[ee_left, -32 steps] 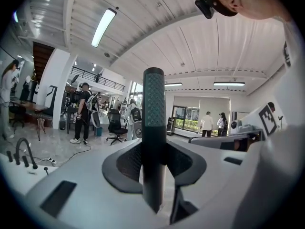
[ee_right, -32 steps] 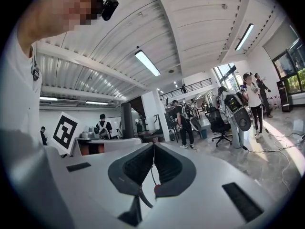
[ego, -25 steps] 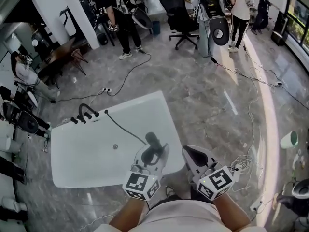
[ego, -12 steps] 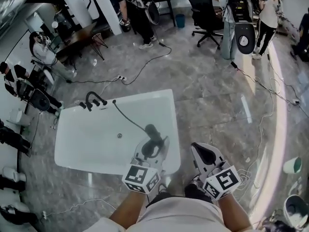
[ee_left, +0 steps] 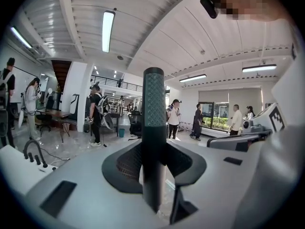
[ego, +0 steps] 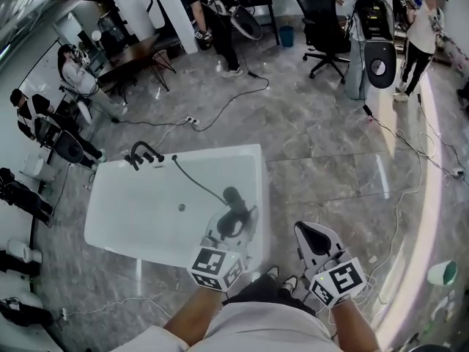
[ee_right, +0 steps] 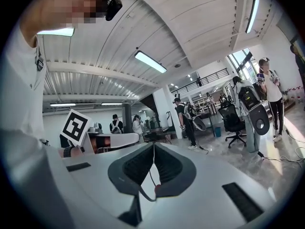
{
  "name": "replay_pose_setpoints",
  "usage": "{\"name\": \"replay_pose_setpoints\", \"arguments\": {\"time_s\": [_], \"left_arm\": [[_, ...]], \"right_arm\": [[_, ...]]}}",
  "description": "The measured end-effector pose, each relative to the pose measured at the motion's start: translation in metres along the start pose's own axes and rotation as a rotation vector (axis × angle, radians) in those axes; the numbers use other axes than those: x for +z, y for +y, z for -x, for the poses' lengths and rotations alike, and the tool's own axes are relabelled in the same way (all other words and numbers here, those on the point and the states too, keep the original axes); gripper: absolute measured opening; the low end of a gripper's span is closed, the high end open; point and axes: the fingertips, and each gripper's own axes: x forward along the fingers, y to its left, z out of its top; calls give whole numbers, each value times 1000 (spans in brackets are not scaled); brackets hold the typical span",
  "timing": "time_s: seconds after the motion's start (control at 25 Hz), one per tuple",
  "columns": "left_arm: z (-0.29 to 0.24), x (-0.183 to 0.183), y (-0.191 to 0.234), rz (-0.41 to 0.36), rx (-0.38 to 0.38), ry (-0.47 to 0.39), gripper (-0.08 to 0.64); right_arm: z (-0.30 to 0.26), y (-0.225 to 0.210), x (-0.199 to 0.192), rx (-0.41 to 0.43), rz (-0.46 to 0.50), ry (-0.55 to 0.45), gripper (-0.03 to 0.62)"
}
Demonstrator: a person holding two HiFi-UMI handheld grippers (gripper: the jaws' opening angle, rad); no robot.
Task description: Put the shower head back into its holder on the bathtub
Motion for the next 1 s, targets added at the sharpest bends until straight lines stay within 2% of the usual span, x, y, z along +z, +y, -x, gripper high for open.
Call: {"name": "replay_pose_setpoints", "arguments": {"time_s": [0.52, 1.0], "left_arm": [[-92, 14, 21, -1, 23, -20, 124], [-171, 37, 91, 18, 75, -37, 124]], "right_arm": [[-59, -76, 16, 39, 36, 23, 15], [-168, -131, 43, 102, 55, 60, 15]]}}
